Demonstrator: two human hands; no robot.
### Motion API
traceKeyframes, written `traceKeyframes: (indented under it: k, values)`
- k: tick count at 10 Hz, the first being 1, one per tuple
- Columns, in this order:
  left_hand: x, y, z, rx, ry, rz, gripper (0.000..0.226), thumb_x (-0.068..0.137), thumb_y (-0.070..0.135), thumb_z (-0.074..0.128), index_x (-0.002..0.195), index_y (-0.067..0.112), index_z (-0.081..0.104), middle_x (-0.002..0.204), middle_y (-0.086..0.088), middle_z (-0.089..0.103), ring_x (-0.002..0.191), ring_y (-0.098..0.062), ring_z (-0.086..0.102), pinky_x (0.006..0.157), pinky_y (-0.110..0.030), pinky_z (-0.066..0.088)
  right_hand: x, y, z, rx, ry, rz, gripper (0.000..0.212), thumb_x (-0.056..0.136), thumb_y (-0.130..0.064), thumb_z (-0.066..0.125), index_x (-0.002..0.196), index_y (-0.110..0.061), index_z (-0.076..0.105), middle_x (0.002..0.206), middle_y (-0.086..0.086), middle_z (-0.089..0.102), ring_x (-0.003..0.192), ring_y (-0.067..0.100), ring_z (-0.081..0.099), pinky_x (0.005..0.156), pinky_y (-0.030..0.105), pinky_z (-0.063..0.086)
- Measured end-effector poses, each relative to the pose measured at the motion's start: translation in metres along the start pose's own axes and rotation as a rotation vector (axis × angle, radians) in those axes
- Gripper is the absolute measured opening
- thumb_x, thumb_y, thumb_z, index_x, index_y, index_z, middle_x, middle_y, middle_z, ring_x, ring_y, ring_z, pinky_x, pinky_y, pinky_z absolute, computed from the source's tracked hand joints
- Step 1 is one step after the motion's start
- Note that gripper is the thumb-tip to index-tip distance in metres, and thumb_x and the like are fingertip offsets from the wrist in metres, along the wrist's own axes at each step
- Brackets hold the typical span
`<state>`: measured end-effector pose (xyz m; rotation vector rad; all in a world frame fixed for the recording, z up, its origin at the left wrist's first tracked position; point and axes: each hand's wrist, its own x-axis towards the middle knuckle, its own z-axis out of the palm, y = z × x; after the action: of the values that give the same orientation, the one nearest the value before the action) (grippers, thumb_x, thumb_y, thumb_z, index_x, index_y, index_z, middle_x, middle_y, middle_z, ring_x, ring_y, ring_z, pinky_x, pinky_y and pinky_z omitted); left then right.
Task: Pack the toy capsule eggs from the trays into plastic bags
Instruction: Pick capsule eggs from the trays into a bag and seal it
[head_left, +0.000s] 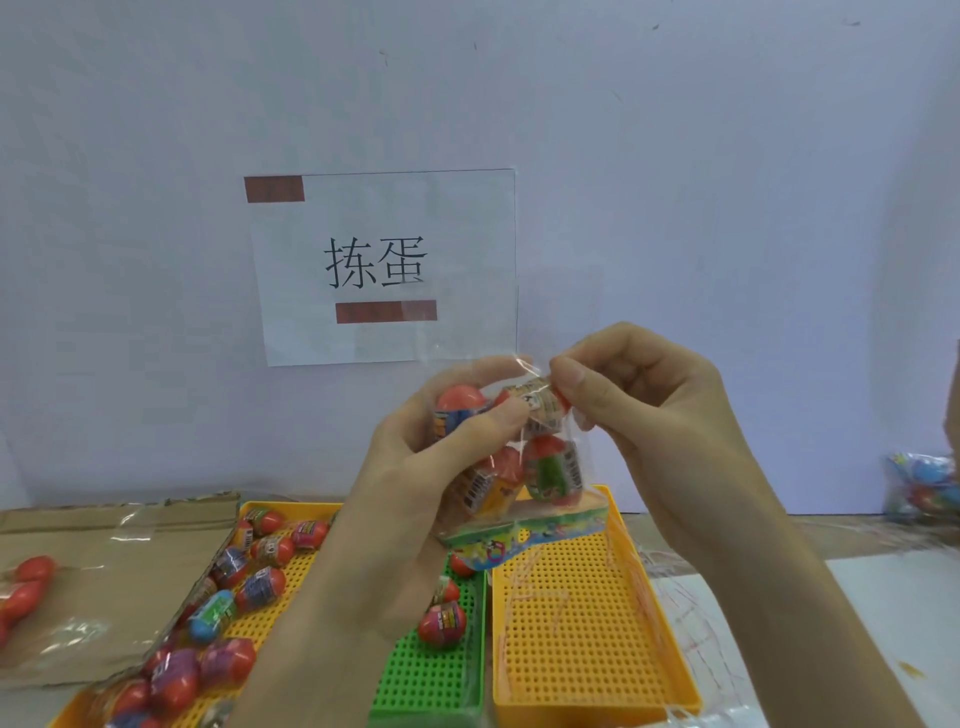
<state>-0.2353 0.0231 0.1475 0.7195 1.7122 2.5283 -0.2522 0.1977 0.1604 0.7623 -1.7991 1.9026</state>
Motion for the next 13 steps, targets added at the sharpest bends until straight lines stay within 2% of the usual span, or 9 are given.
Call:
traceKeyframes:
  k: [1,2,3,5,7,10,11,12,13]
  values:
    - [-0.001,0.000,-0.003,-0.046,-0.022,-0.029,0.033,0.072,0.030,0.076,0.104,0.025,0.078,0.101,-0.006,0.077,0.087,-0.026,0.076,0.069,-0.042,0.063,0.000,0.002,0.000,0.008,-0.051,-0.057,0.009,0.081,-0.032,0.076,0.077,-0.025,0.072,0.074,-0.006,0.066,0.071,0.009,0.060,0.070,0.021,0.048]
    - [-0.002,-0.001,-0.002,-0.103,-0.024,-0.064,0.031,0.073,0.027,0.073,0.103,0.024,0.078,0.106,-0.008,0.076,0.092,-0.029,0.075,0.078,-0.055,0.063,0.000,0.004,0.000,0.033,-0.096,-0.074,0.009,0.085,-0.029,0.072,0.079,-0.024,0.068,0.087,-0.002,0.069,0.083,0.014,0.063,0.076,0.023,0.049]
    - [-0.002,-0.002,-0.002,-0.153,-0.025,-0.077,0.030,0.073,0.023,0.073,0.102,0.024,0.078,0.110,-0.008,0.075,0.097,-0.033,0.074,0.080,-0.057,0.061,0.000,0.005,0.000,0.041,-0.173,-0.073,0.013,0.096,-0.023,0.066,0.085,-0.018,0.061,0.115,0.002,0.073,0.109,0.022,0.068,0.085,0.037,0.057]
    - [-0.003,-0.001,-0.004,-0.234,-0.053,-0.081,0.034,0.070,0.023,0.076,0.104,0.024,0.079,0.109,-0.007,0.076,0.088,-0.024,0.076,0.070,-0.044,0.064,0.000,0.002,0.002,0.118,-0.255,-0.090,0.009,0.098,-0.020,0.057,0.092,-0.014,0.053,0.120,0.012,0.073,0.123,0.027,0.064,0.093,0.032,0.053]
    - [-0.002,-0.002,-0.005,-0.268,-0.109,-0.042,0.032,0.076,0.017,0.069,0.107,0.023,0.075,0.124,-0.007,0.072,0.102,-0.027,0.073,0.077,-0.044,0.062,0.000,-0.001,0.002,0.158,-0.226,-0.101,0.010,0.095,-0.021,0.058,0.096,-0.011,0.056,0.114,0.013,0.075,0.119,0.028,0.066,0.095,0.035,0.053]
    - [-0.002,-0.003,-0.006,-0.266,-0.097,0.004,0.025,0.076,0.014,0.073,0.098,0.026,0.077,0.116,-0.006,0.073,0.091,-0.022,0.075,0.065,-0.032,0.061,-0.002,-0.001,0.005,0.177,-0.115,-0.089,0.013,0.091,-0.021,0.063,0.098,-0.020,0.074,0.104,0.009,0.078,0.103,0.029,0.072,0.084,0.042,0.058]
    - [-0.002,-0.005,-0.010,-0.221,-0.067,0.039,0.031,0.073,0.025,0.085,0.102,0.033,0.078,0.108,-0.002,0.076,0.084,-0.014,0.074,0.066,-0.030,0.060,-0.002,0.004,0.006,0.132,-0.058,-0.098,0.014,0.091,-0.020,0.064,0.099,-0.021,0.076,0.101,0.010,0.078,0.099,0.039,0.070,0.085,0.066,0.050]
    - [-0.001,-0.005,-0.013,0.014,-0.056,0.035,0.012,0.086,0.039,0.069,0.092,0.046,0.076,0.103,0.009,0.074,0.088,-0.009,0.070,0.079,-0.033,0.055,-0.002,0.005,0.007,0.134,-0.043,-0.084,0.021,0.091,-0.019,0.064,0.107,-0.023,0.077,0.102,0.012,0.077,0.098,0.047,0.066,0.083,0.073,0.045]
    - [-0.001,-0.010,-0.019,0.012,-0.014,0.068,0.021,0.088,0.034,0.058,0.081,0.042,0.076,0.097,0.000,0.071,0.086,-0.020,0.064,0.084,-0.040,0.046,-0.003,0.000,0.006,0.120,-0.093,-0.096,0.024,0.092,-0.011,0.061,0.095,-0.026,0.079,0.102,0.008,0.077,0.100,0.044,0.067,0.080,0.071,0.046]
